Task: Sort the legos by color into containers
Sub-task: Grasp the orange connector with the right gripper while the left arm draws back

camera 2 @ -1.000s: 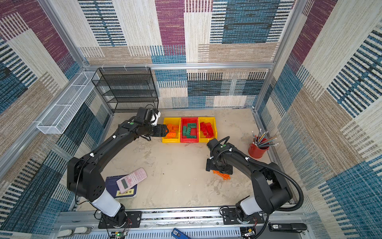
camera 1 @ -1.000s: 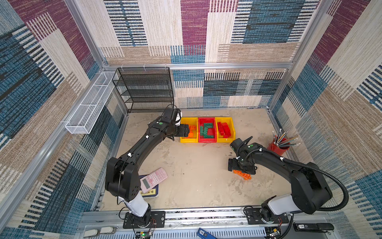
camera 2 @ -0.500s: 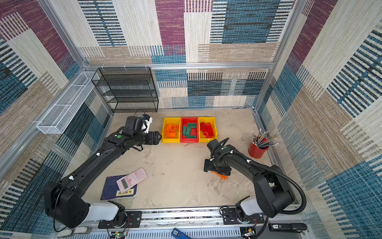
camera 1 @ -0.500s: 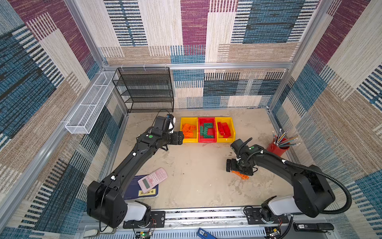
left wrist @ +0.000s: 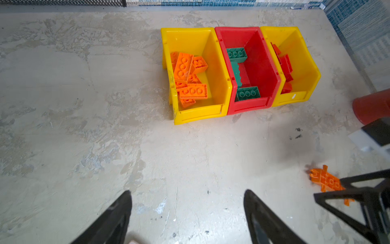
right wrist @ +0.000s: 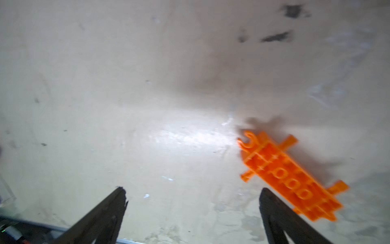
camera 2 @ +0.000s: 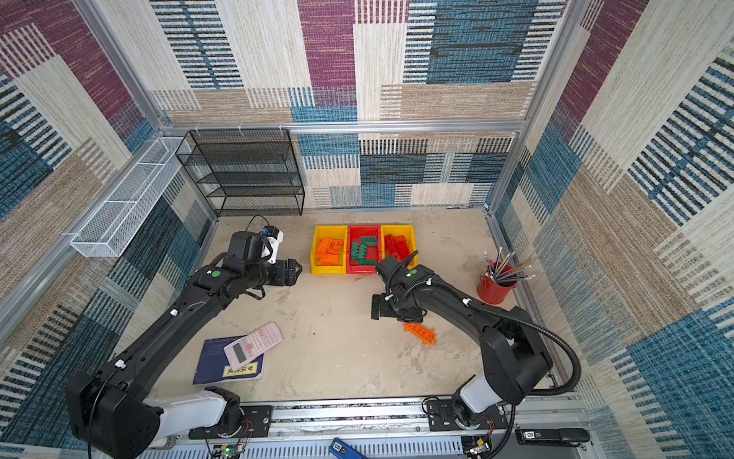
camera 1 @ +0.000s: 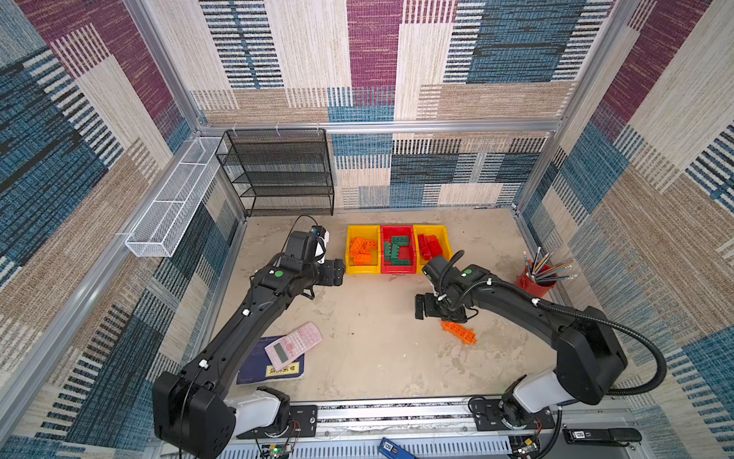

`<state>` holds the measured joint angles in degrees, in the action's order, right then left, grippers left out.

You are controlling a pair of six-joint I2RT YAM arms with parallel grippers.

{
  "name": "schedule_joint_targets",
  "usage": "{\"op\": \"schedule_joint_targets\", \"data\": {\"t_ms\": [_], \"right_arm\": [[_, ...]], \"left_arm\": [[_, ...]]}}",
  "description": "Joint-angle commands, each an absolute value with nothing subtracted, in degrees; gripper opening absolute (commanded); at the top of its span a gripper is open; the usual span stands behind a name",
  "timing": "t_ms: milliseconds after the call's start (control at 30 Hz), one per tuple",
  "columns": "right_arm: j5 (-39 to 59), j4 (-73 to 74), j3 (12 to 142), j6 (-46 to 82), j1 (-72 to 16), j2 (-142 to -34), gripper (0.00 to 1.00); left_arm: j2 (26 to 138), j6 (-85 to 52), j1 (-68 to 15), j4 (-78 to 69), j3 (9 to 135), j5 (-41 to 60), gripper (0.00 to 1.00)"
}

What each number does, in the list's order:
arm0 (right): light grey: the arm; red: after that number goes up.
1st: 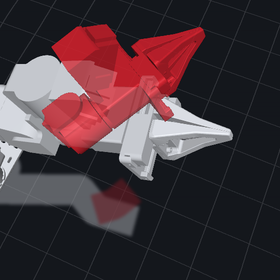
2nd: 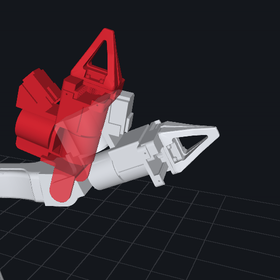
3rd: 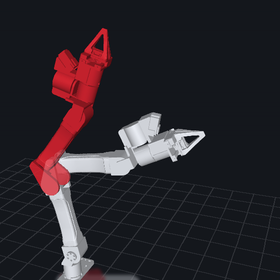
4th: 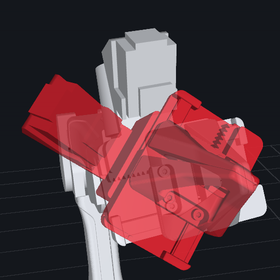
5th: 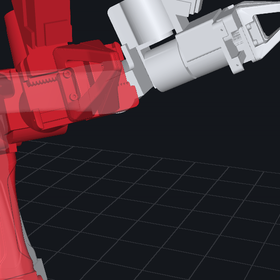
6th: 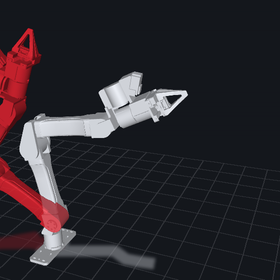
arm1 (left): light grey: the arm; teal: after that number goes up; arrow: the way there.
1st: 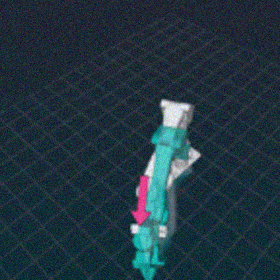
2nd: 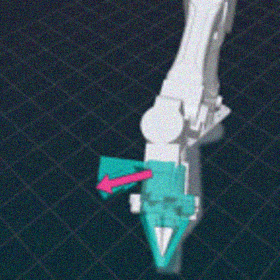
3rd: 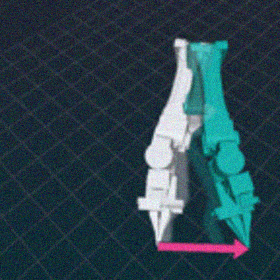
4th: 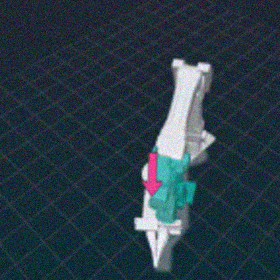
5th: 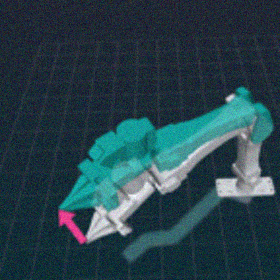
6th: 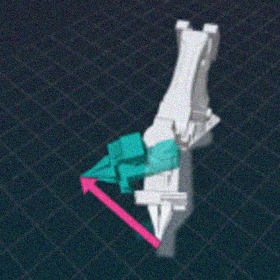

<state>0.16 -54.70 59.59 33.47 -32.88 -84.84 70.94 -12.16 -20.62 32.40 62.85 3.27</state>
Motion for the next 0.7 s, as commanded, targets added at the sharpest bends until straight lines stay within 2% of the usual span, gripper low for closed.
{"op": "schedule_joint_targets", "data": {"t_ms": [0,167,433,667], "right_arm": [[-7.89,-58.05,55.27,28.03,-28.96,-80.94,1.00],[-8.85,-51.97,52.54,23.44,-25.37,-78.41,1.00],[2.91,-40.45,47.15,19.56,-23.46,-82.54,1.00],[10.28,-41.90,47.19,19.24,-23.88,-84.30,1.00]], "left_arm": [[68.21,-11.76,-20.44,31.92,59.88,4.43,0.84],[64.32,-13.18,-20.48,31.50,57.20,5.61,0.84],[59.37,-12.61,-20.49,33.66,55.48,4.82,0.84],[54.76,-11.54,-20.48,35.57,53.33,4.05,0.84]]}}
